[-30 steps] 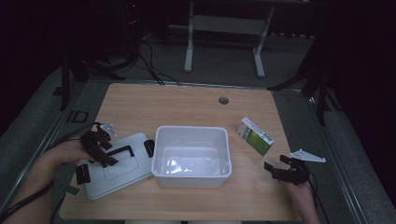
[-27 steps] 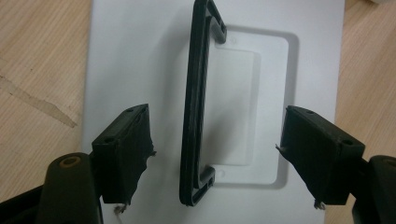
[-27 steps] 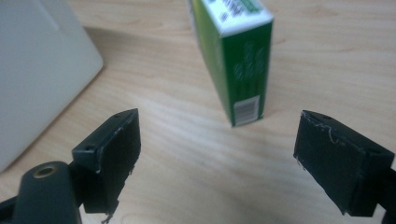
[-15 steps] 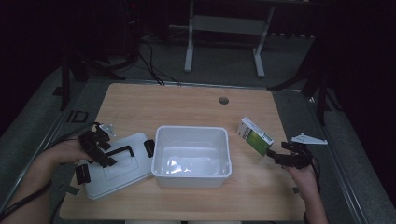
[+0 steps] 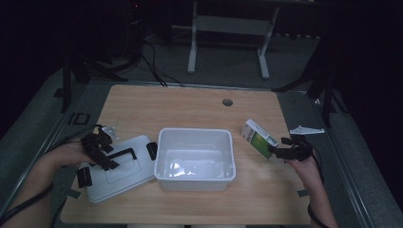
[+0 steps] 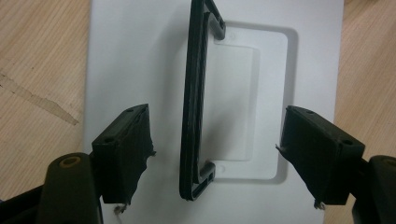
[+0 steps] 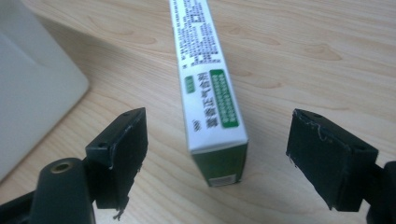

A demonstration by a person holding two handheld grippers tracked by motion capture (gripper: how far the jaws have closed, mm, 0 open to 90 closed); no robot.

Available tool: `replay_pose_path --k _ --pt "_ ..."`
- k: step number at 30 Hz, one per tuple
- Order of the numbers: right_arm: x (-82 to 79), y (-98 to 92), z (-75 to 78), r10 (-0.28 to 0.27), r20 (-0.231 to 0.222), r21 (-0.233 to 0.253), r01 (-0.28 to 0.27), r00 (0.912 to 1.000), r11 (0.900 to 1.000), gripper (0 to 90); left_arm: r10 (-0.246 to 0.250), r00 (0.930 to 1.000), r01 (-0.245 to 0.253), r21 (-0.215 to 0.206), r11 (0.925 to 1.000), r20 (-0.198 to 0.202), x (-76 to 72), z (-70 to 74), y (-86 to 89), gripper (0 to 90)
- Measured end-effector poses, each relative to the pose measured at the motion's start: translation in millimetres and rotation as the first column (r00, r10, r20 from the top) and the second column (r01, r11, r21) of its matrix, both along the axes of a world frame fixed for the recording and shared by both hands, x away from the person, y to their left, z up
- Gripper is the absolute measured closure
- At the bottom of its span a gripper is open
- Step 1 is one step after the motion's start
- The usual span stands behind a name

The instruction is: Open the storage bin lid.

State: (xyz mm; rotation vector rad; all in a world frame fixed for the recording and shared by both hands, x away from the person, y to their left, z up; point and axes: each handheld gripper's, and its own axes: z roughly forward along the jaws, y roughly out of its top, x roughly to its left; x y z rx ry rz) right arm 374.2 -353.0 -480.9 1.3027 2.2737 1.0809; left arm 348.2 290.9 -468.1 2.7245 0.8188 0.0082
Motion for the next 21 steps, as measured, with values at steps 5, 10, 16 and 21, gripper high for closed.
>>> replay_pose_path --k 5,10,16,21 --pt "10.1 0.8 3.9 0.01 -0.009 0.003 -0.01 0.9999 1.0 19.8 -0.008 1.0 0.008 0.002 1.0 -0.004 -1.3 0.5 -0.4 24.9" --pt "21.9 4.6 8.0 0.034 -0.04 -0.04 -0.036 0.9986 0.999 21.7 -0.002 1.0 0.002 0.01 1.0 0.001 -1.5 2.1 1.3 24.9" --pt "32.6 14.9 12.9 0.075 -0.083 -0.098 -0.083 0.9937 0.992 22.7 -0.011 0.9999 0.011 0.017 0.9998 0.002 -1.1 1.7 -1.1 24.9" --pt "39.4 21.0 15.2 0.104 -0.122 -0.115 -0.118 0.987 0.986 24.8 -0.019 0.9998 0.019 0.023 0.9996 -0.005 -1.2 0.7 -2.4 24.9"
